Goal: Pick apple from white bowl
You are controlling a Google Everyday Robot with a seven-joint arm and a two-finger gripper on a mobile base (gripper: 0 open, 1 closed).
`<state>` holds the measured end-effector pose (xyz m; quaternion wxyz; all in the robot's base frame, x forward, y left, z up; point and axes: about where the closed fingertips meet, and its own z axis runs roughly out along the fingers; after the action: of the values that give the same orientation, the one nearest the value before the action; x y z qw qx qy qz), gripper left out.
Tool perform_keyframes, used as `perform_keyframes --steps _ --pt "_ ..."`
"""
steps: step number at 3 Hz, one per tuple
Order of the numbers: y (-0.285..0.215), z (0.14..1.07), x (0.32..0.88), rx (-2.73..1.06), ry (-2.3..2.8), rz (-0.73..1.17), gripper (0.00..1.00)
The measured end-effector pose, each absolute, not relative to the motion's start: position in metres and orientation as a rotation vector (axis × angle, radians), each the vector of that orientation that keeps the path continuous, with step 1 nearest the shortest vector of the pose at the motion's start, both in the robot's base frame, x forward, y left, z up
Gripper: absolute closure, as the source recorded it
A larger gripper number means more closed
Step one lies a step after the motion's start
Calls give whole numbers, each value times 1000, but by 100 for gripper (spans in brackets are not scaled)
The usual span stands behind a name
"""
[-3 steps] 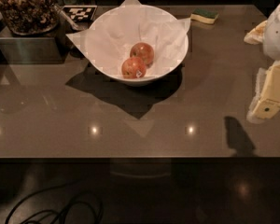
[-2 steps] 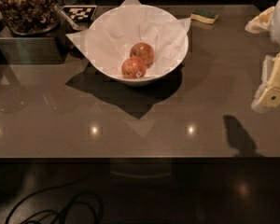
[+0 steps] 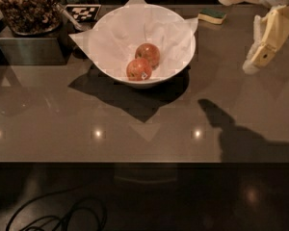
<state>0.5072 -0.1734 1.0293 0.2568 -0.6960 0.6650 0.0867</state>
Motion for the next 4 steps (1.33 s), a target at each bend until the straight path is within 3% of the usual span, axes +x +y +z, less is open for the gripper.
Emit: perform_keyframes --steps 2,4 --pt "-101 1029 562 -1975 1594 372 0" --pt "-79 1027 583 -1963 1557 354 0"
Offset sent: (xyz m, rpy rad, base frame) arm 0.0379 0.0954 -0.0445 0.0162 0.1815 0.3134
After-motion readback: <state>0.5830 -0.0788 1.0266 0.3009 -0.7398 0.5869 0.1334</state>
